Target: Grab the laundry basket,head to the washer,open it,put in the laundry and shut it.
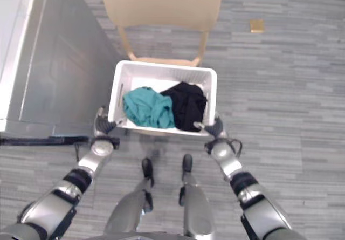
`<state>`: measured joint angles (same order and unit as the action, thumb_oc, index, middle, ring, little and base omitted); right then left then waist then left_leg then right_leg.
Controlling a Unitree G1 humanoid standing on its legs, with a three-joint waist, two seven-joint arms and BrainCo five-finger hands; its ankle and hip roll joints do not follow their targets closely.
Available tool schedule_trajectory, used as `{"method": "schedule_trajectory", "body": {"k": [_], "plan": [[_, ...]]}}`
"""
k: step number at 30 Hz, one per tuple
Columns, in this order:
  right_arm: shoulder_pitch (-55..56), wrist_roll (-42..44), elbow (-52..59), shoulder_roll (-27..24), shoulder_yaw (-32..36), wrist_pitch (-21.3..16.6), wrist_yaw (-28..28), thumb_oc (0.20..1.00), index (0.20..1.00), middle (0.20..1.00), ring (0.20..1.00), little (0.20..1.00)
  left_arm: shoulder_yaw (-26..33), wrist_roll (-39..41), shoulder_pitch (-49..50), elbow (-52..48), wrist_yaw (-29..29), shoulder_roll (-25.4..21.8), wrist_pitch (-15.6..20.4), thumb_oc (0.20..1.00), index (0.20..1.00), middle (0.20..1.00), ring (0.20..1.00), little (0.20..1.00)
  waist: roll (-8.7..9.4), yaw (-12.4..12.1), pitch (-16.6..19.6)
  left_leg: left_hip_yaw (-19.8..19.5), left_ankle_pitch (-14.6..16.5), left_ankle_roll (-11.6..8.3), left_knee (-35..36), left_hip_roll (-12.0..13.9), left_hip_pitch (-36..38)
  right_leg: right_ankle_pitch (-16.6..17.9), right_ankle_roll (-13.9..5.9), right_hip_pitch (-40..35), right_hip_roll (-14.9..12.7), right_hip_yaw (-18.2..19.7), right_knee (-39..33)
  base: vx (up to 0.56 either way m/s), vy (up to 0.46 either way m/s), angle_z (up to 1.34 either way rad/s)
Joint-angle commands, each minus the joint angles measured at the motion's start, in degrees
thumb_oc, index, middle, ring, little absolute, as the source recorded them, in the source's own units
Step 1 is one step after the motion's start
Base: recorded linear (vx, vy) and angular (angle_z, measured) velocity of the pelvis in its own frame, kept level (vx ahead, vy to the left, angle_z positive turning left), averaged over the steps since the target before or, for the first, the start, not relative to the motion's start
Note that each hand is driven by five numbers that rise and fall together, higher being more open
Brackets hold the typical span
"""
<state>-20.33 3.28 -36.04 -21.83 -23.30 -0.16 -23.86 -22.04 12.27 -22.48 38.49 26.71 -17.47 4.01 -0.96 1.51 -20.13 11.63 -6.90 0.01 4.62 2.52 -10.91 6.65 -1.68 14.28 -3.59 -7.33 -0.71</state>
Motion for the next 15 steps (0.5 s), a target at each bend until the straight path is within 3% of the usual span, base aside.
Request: {"method": "schedule_trajectory", "body": {"k": [1,8,11,15], "plan": [[3.3,-1.3,4.8,3.7,0.7,-3.3,2.6,1.0,1.0,1.0,1.0,1.0,1.7,-3.0,1.9,-2.4,-0.7,1.7,3.0,1.0,1.0,1.0,1.0,1.0,2.02,-0.9,3.7,-1.1,2.8,-2.18,-0.6,0.1,-0.1,-4.4,-5.09,-1.2,-2.4,2.1,2.6,0.1,-0.005,-0.02],[8.9,-2.7,10.0,-0.1,6.8,-3.0,3.4,1.0,1.0,1.0,1.0,1.0,7.7,-1.9,9.5,-11.1,-2.6,-0.2,3.0,1.0,1.0,1.0,1.0,1.0,1.64,-1.2,4.2,-1.7,3.3,-2.18,-0.2,-0.2,2.4,-4.7,-5.24,-4.3,-2.3,1.6,0.9,0.02,-0.009,0.0],[15.4,-3.6,16.4,-4.7,12.2,-2.3,8.0,1.0,1.0,1.0,1.0,1.0,12.7,-0.9,18.8,-18.7,-8.3,-3.1,2.8,1.0,1.0,1.0,1.0,1.0,1.57,-1.3,5.4,-2.3,3.5,-2.18,0.4,-0.2,3.8,-5.3,-5.43,-6.5,-2.1,0.8,0.6,0.03,-0.037,0.04],[21.6,-4.3,16.5,-5.4,16.1,-2.6,12.3,1.0,1.0,1.0,1.0,1.0,15.6,0.6,24.7,-18.9,-13.6,-3.8,2.1,1.0,1.0,1.0,1.0,1.0,1.59,-1.2,6.4,-3.1,3.2,-2.33,0.4,0.1,5.2,-6.6,-5.34,-7.9,-1.8,0.4,2.1,0.0,-0.048,0.09]]}}
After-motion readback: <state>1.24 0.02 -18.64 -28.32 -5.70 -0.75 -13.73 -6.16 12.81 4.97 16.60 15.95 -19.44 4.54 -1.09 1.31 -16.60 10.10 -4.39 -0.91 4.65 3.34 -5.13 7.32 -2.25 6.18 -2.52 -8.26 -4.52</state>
